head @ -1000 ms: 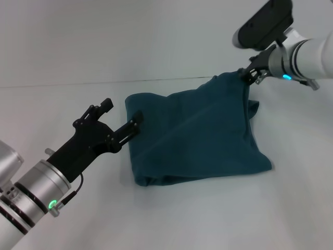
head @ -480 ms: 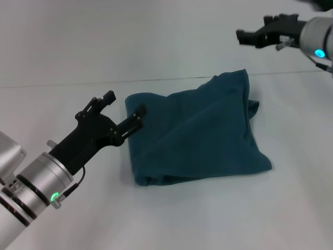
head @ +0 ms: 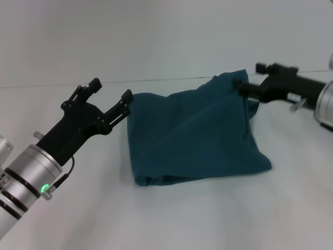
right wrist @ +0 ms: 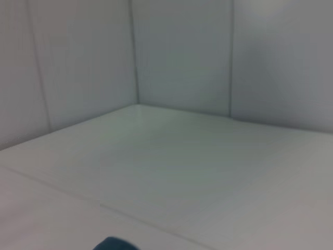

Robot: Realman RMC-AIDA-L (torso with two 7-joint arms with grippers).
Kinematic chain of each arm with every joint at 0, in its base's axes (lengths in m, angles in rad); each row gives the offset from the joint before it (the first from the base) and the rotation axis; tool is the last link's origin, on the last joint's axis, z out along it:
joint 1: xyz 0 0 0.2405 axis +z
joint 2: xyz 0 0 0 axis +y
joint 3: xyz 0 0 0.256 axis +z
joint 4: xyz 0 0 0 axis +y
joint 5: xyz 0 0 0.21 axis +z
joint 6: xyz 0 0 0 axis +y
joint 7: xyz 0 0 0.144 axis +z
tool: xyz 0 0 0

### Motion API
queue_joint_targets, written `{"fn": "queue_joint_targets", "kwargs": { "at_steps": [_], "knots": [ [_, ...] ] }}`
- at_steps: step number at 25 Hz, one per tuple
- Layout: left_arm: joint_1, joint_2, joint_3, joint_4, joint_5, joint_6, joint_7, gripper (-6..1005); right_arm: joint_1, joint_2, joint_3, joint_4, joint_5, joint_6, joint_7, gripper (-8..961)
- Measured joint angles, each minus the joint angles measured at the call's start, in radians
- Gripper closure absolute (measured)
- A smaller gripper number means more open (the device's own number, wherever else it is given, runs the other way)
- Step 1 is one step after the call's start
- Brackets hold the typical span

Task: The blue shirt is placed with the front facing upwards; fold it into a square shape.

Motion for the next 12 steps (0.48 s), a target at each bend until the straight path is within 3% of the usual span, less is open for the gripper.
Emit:
{"fn": "queue_joint_targets", "kwargs": {
  "at_steps": [12],
  "knots": [
    [-0.011,-0.002,-0.07,0.024,0.0,-0.005,0.016,112,0.282,-0.005,-0.03,0.426,-0.018,0.138,-0.159,134]
  ]
}}
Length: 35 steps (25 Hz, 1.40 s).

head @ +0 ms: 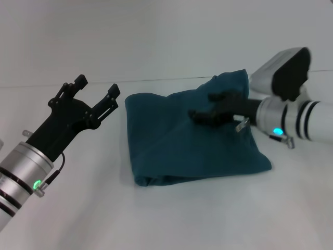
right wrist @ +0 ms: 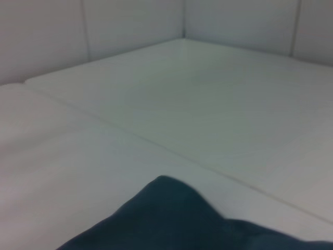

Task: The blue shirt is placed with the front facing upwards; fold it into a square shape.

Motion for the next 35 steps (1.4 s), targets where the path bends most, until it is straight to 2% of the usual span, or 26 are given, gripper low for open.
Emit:
{"fn": "queue_joint_targets", "kwargs": {
  "at_steps": [6,12,18,23,28,32,35],
  "knots": [
    [0.0,0.0,-0.005,0.004,-0.001,-0.002,0.0,112,0.037,0.005,-0.032,0.1,0.0,0.024,-0.023,135],
    [-0.004,-0.002,-0.011,0.008,-0.001,-0.009,0.001,111,-0.003,-0.002,-0.047,0.112,-0.005,0.03,-0.009,134],
    [-0.014,-0.001,-0.006,0.016,0.0,-0.01,0.001,111,-0.097,-0.001,-0.037,-0.03,0.014,0.021,0.012,135],
    [-0.016,-0.001,-0.005,0.016,0.0,-0.004,0.001,111,-0.132,-0.004,-0.015,-0.092,0.058,0.03,0.019,136],
    [-0.015,-0.001,-0.002,0.018,0.004,-0.002,0.001,111,-0.147,-0.006,0.064,-0.122,0.061,0.052,-0.044,160],
    [-0.015,-0.002,-0.001,0.02,0.005,0.0,0.001,111,-0.165,-0.004,0.136,-0.169,0.081,-0.022,-0.101,205],
    [-0.014,-0.003,-0.001,0.02,0.006,0.001,0.001,111,-0.194,-0.004,0.174,-0.181,0.171,-0.161,-0.192,239]
  ]
}}
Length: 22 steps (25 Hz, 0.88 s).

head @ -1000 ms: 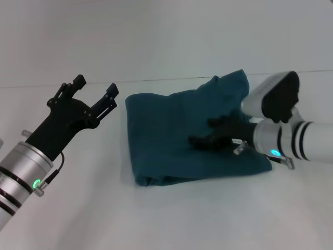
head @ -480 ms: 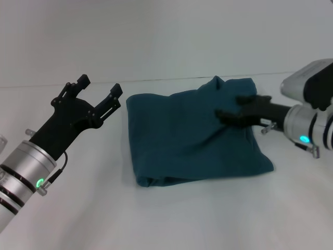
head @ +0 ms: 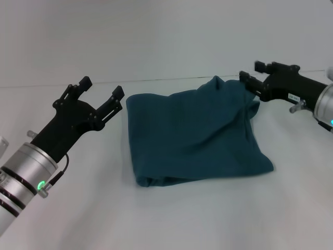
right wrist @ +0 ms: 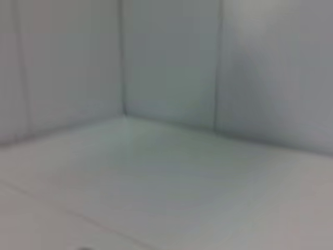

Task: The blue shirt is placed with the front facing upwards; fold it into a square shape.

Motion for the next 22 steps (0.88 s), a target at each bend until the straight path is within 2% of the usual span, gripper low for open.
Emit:
{"fn": "queue_joint_targets", "kwargs": {
  "at_steps": [1,4,8,9,13,18,22],
  "knots": [
    [0.001,0.0,0.002,0.0,0.001,0.001,0.0,111,-0.007,-0.002,0.005,0.007,0.023,-0.047,-0.038,250],
    [0.001,-0.001,0.006,0.004,0.001,0.001,0.0,111,-0.031,-0.003,0.015,0.047,0.048,-0.173,-0.18,367],
    [-0.001,-0.002,0.012,0.008,0.001,0.001,0.0,111,-0.038,-0.003,0.017,0.159,0.05,-0.248,-0.324,529],
    [-0.001,-0.002,0.012,0.008,0.001,0.001,0.0,111,-0.021,-0.003,0.014,0.227,0.046,-0.226,-0.366,574],
    [0.001,-0.002,0.013,0.011,0.001,0.001,0.0,111,0.019,0.0,0.014,0.308,0.045,-0.125,-0.386,746],
    [0.001,-0.002,0.016,0.012,0.001,0.001,0.0,111,0.062,0.002,0.017,0.338,0.05,0.021,-0.383,938],
    [0.005,-0.002,0.017,0.013,0.001,0.003,0.0,111,0.113,0.0,0.018,0.36,0.053,0.138,-0.351,954]
  ]
}}
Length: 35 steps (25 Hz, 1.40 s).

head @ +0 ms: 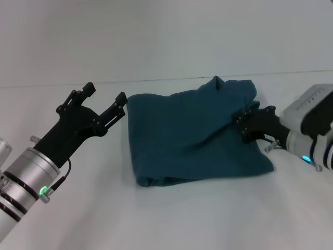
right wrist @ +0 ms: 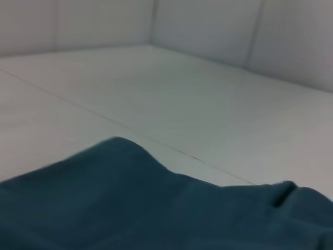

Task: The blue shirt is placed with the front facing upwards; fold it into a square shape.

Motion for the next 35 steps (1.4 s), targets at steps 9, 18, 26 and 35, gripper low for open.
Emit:
{"fn": "queue_joint_targets", "kwargs": {
  "at_steps": [9,18,26,35],
  "knots": [
    [0.003,0.002,0.0,0.011,0.0,0.009,0.0,111,0.1,0.001,0.003,0.04,0.042,0.234,0.025,954],
    [-0.003,0.005,0.0,0.021,0.0,0.01,0.001,111,0.147,-0.014,-0.008,0.038,0.033,0.27,0.144,953],
    [0.0,0.005,0.0,0.02,0.002,0.032,0.002,111,0.013,0.007,-0.009,-0.125,0.061,0.085,0.249,953],
    [0.004,0.003,0.0,0.023,0.002,0.036,0.002,112,0.078,0.006,-0.234,-0.057,0.044,0.132,0.219,954]
  ]
}}
